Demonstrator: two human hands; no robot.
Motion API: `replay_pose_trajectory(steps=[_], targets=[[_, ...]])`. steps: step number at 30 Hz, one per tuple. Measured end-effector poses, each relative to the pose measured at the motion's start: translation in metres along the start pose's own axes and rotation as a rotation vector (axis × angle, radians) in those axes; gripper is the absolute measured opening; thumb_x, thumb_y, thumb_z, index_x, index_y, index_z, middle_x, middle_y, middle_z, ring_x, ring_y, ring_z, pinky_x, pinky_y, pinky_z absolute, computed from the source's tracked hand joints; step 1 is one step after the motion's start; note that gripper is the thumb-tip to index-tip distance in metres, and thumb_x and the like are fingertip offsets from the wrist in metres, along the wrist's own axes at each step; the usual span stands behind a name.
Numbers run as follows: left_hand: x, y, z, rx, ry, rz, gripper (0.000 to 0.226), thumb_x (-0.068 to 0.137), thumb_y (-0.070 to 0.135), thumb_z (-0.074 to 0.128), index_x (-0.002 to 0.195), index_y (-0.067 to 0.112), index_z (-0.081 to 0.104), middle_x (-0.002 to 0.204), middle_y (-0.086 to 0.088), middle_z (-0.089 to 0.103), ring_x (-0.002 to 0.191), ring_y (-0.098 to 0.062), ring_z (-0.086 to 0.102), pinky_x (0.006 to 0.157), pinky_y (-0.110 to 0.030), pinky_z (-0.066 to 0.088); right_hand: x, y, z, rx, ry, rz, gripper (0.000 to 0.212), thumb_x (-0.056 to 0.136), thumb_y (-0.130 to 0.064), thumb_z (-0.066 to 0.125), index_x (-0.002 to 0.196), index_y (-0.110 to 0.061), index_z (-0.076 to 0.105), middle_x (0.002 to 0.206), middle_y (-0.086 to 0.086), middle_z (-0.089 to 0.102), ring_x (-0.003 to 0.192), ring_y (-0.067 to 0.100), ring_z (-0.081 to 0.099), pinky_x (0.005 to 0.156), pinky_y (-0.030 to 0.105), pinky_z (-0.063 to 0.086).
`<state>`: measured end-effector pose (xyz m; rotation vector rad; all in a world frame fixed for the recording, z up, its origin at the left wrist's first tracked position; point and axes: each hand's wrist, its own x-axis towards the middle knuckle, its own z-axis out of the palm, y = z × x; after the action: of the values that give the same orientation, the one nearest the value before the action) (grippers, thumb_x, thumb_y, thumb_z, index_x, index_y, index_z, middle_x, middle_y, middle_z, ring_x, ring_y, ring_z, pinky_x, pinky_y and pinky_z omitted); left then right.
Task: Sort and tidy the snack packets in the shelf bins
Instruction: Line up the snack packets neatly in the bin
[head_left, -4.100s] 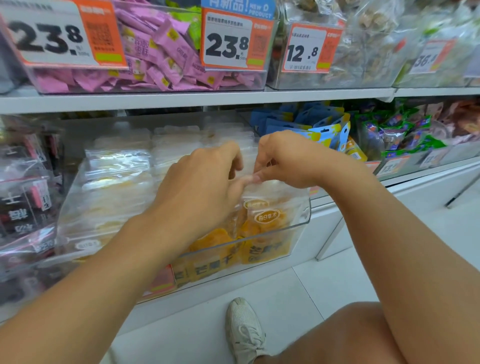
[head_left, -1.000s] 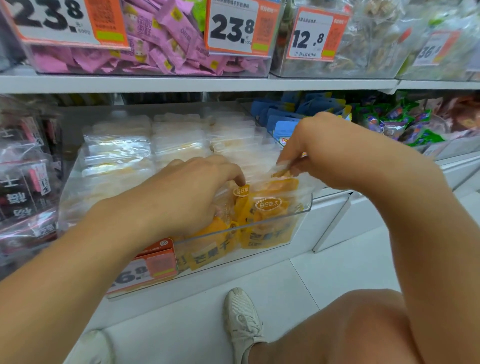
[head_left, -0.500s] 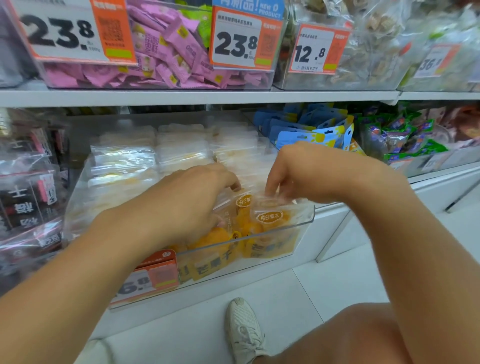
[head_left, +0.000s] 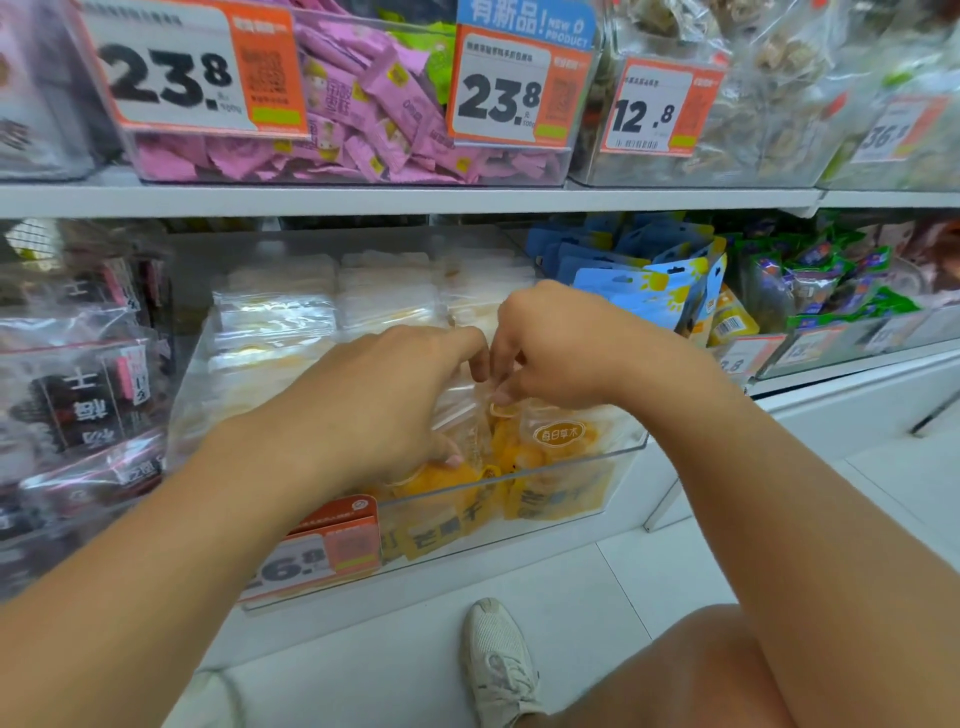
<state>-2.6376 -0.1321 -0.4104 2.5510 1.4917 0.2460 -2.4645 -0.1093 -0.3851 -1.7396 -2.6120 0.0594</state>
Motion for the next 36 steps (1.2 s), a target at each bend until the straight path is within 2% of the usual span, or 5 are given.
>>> replay_pose_trajectory(steps=[8,12,21,28,36], targets=[[0.001,-0.003,0.002,-0.019,-0.025,-0.005,0.065,0.070,0.046,0.087,0.117,0.052,0.044,0.128,0.016,0.057,0.111,-0.015,0.058,0.086,-0.040,0.052,-0.034,0.019,-0.027,-0.035,0.170,0.111,0.005,0.087,-0.030,0.074,0.083,-0.032,0.077,0.074,-0.006,0.064,0.077,0.026,0.062,0.072,0.038,0.053],[0.002,-0.003,0.001,-0.015,-0.026,0.013,0.065,0.070,0.047,0.087,0.119,0.051,0.045,0.129,0.019,0.054,0.114,-0.013,0.055,0.087,-0.037,0.050,-0.032,0.018,-0.033,-0.178,0.146,0.124,0.038,0.086,-0.015,0.072,0.056,-0.028,0.053,0.062,-0.009,0.048,0.065,0.025,0.056,0.058,0.029,0.038],[0.006,-0.004,0.004,-0.053,-0.020,0.013,0.065,0.067,0.046,0.088,0.116,0.052,0.046,0.125,0.016,0.056,0.114,-0.013,0.055,0.089,-0.040,0.051,-0.022,0.021,-0.024,-0.144,0.140,0.065,0.011,0.087,-0.024,0.073,0.091,-0.034,0.075,0.082,-0.003,0.058,0.085,0.026,0.061,0.071,0.034,0.049],[0.004,-0.004,0.003,-0.070,-0.007,0.004,0.066,0.065,0.049,0.089,0.116,0.052,0.047,0.127,0.017,0.056,0.116,-0.013,0.053,0.092,-0.040,0.050,-0.020,0.052,-0.005,0.177,-0.062,0.088,0.011,0.088,-0.022,0.075,0.092,-0.032,0.077,0.083,-0.020,0.066,0.078,-0.005,0.059,0.073,0.019,0.044],[0.001,-0.005,0.002,-0.112,-0.001,-0.001,0.064,0.067,0.046,0.088,0.117,0.053,0.049,0.134,0.017,0.054,0.119,-0.013,0.051,0.095,-0.039,0.048,-0.027,0.045,-0.030,-0.033,0.179,0.077,0.014,0.088,-0.014,0.074,0.097,-0.022,0.080,0.080,0.000,0.075,0.070,0.011,0.065,0.077,0.034,0.056]])
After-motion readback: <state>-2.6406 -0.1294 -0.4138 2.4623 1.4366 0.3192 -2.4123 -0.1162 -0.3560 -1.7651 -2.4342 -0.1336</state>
